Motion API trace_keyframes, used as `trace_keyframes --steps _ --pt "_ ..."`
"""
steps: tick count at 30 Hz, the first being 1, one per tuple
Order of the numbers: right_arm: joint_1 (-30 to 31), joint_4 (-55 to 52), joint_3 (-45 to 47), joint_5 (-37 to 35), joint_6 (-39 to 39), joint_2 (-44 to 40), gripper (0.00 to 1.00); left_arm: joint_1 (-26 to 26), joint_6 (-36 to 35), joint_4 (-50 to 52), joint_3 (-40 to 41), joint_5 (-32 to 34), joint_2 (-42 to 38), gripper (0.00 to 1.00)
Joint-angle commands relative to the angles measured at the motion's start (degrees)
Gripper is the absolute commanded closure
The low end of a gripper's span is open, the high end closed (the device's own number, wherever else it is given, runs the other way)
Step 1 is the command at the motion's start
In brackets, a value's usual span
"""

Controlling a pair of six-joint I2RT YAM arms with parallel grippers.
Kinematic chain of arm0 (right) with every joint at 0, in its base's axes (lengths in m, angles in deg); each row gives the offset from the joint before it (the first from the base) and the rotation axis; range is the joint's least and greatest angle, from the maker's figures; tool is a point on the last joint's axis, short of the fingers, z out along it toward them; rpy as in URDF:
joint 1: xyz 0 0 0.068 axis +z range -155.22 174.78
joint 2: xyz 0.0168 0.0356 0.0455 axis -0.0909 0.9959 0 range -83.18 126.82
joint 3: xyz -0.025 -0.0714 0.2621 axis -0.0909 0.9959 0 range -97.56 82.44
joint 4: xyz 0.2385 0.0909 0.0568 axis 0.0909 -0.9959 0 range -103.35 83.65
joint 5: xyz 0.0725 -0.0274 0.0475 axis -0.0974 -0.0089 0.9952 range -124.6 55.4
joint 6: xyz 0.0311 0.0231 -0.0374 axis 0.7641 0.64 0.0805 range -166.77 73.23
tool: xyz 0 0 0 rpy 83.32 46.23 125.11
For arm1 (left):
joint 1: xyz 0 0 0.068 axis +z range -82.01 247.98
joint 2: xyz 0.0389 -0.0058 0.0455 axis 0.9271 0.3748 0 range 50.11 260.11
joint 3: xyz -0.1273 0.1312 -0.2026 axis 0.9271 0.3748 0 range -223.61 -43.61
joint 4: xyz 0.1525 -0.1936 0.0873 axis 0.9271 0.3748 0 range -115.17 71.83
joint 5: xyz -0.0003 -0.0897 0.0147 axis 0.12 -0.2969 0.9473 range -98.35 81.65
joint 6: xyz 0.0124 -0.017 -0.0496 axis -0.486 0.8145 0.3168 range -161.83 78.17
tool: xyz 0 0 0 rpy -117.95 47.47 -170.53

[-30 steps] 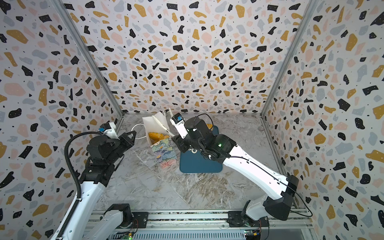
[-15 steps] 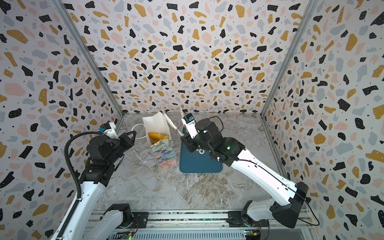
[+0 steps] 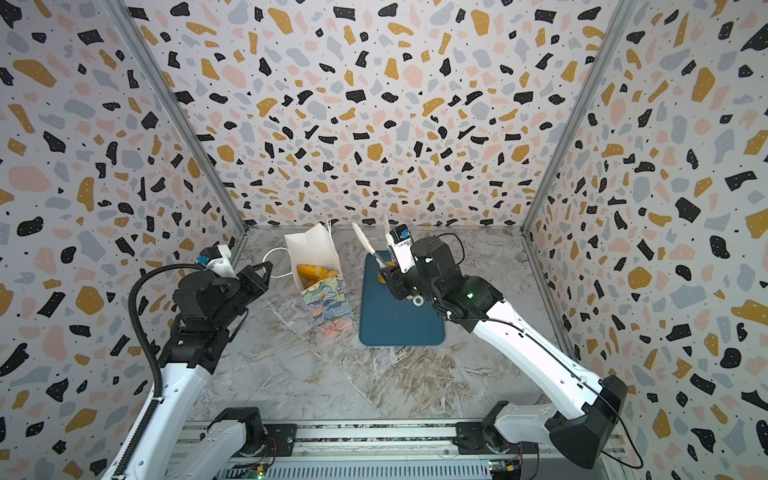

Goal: Pack bread into a paper bag
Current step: Pick up the bread from the tray.

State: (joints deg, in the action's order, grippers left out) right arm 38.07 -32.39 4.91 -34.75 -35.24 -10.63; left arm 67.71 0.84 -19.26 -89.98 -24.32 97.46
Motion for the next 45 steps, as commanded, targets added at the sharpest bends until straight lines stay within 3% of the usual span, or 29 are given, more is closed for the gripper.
trace_keyframes --steps 1,18,45 --pt "-1.62 2.87 0.48 1.20 0.86 -1.60 0.52 0.19 -0.13 -1.43 0.20 -0.64 -0.96 1.00" --pt "-7.57 5.00 5.37 3.90 1.99 2.40 0.52 0.18 0.12 -1.77 0.84 -0.63 -1.04 1.00" --pt "-11.74 5.85 3.00 6.76 2.99 14.52 0.49 0.18 0.50 -3.07 2.69 -1.24 -2.09 1.00"
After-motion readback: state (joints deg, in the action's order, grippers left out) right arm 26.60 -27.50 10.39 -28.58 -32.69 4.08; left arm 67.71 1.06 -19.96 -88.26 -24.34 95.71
